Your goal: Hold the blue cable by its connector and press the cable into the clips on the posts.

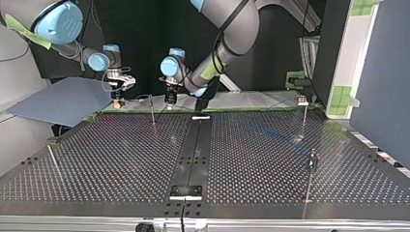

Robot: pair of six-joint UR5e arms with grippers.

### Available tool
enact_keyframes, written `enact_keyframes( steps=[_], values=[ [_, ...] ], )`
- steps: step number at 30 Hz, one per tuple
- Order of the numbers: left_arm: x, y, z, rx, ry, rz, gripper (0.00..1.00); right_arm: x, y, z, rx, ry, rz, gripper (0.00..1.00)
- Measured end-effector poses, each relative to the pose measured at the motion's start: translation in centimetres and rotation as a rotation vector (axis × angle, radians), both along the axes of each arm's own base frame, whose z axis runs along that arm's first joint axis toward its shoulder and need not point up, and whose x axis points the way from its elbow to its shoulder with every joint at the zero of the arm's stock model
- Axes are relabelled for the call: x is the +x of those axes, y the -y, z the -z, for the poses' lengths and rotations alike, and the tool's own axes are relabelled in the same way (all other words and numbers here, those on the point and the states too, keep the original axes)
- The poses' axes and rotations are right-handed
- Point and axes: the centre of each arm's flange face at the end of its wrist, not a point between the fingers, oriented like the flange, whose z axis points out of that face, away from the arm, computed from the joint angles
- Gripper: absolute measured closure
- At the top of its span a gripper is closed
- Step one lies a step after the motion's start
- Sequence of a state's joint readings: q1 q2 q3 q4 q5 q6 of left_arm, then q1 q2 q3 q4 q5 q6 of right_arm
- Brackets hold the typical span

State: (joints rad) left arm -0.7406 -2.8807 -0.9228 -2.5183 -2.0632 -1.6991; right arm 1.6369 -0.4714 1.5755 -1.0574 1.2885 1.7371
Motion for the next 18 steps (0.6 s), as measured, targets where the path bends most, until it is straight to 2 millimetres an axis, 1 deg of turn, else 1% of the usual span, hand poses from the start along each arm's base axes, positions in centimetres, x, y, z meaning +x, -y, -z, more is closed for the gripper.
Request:
enact_keyframes(
  steps=[5, 8, 13, 18],
  values=[
    [-0.3, -0.6, 2.6, 0.041, -0.042, -0.005, 1.00, -0.2, 0.5, -0.2, -0.005, 0.007, 0.009, 1.00],
    [-0.2, -1.0, 3.3, 0.060, -0.061, -0.009, 1.00, -0.3, 0.8, -0.4, -0.004, 0.018, 0.019, 1.00],
    [0.2, -1.2, 3.2, 0.073, -0.064, -0.008, 1.00, -0.6, 1.1, -0.5, -0.003, 0.031, 0.028, 1.00],
    [0.7, -0.7, 2.4, 0.067, -0.050, -0.005, 1.00, -0.5, 1.5, -0.7, -0.008, 0.033, 0.028, 1.00]
  ],
)
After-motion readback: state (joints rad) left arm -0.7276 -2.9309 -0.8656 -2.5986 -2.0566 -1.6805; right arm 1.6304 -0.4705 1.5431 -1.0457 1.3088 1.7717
